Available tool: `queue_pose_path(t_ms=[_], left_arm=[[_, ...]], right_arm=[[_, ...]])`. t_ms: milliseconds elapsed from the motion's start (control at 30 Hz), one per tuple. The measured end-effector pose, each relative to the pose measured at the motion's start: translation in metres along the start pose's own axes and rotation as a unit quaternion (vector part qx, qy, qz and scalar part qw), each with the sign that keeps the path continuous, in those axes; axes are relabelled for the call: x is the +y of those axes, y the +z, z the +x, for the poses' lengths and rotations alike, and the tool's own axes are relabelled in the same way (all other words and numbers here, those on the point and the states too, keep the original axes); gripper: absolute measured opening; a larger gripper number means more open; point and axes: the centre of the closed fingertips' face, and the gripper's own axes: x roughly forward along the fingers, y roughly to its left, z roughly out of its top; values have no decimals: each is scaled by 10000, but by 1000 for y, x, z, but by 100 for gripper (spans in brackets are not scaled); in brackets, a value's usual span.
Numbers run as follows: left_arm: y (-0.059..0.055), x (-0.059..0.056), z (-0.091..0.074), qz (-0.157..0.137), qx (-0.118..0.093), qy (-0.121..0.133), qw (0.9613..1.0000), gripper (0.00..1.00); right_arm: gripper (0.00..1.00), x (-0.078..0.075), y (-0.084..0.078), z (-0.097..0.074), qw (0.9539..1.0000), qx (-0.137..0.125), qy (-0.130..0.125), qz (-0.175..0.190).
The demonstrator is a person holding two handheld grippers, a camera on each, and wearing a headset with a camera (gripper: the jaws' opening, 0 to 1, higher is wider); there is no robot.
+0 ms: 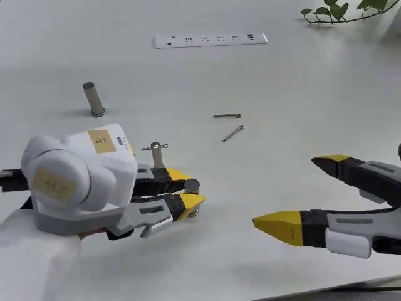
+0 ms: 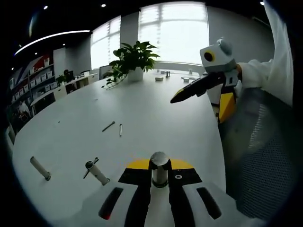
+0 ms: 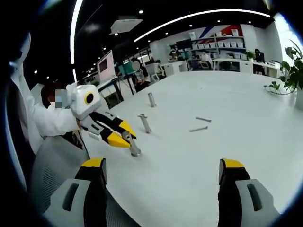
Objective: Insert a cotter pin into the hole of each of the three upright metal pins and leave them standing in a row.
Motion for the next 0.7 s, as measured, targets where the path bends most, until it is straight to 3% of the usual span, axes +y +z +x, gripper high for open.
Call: queue_pose_path(t_ms=[700], left_arm=[[-3,-3,5,-52,-37,-33,10000,10]], right_arm=[[96,2,-3,3,10000,66,28,15]])
